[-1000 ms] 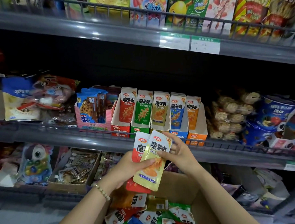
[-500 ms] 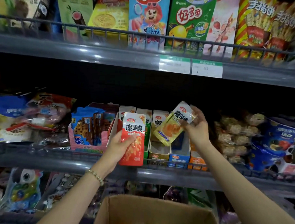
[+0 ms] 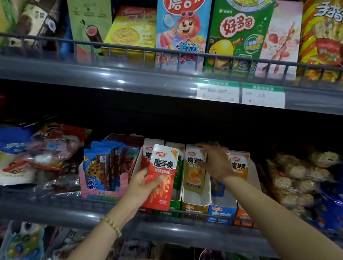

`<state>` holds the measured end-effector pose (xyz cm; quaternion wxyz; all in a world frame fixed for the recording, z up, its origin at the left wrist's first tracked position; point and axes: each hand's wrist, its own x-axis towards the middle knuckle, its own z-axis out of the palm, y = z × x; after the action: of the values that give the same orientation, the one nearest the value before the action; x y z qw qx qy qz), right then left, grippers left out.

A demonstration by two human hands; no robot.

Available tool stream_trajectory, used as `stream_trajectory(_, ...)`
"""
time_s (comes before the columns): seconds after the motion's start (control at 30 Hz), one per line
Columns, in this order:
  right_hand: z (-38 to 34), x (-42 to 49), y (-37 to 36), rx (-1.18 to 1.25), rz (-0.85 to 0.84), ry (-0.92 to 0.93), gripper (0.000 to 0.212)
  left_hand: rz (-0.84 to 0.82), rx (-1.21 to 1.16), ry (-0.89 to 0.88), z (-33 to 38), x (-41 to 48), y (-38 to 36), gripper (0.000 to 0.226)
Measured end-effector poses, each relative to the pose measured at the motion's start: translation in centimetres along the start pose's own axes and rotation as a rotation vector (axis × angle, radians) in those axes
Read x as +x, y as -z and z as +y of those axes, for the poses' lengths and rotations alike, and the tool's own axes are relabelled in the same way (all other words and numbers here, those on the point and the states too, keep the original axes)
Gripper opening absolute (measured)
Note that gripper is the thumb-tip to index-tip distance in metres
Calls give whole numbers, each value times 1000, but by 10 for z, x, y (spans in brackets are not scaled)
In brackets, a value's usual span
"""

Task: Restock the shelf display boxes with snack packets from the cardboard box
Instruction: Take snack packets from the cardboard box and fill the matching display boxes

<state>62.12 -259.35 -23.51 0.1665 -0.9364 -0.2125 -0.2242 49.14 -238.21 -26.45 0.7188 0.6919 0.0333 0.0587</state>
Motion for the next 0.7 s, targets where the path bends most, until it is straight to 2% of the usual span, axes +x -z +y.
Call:
stream_trajectory(0.23, -1, -5, -7, -43, 117, -22, 46, -9, 22, 0, -5, -4, 1, 24)
stream_trajectory(0.27, -8, -7, -5, 63, 149, -47, 40, -8, 19, 1, -4, -5, 0, 24)
stream_trajectory(0.33, -30, -14, 3, 438, 147, -103, 28, 11, 7, 0, -3, -8, 1, 25)
stream_trajectory(0.4, -56, -24, 16, 774, 17, -89, 26, 30, 3, -3, -3, -10, 1, 25)
stream_trajectory(0.47, -75, -35, 24, 917, -179, -38, 38, 29, 2, -9, -1, -13, 2, 25)
stream_trajectory(0.57, -87, -40, 23, 999, -397, 2, 51, 11, 20, -47, 2, -17, 5, 25)
stream_trajectory(0.7, -95, -36, 26, 1054, -462, -68, 53, 4, 50, -115, 6, -23, 17, 22)
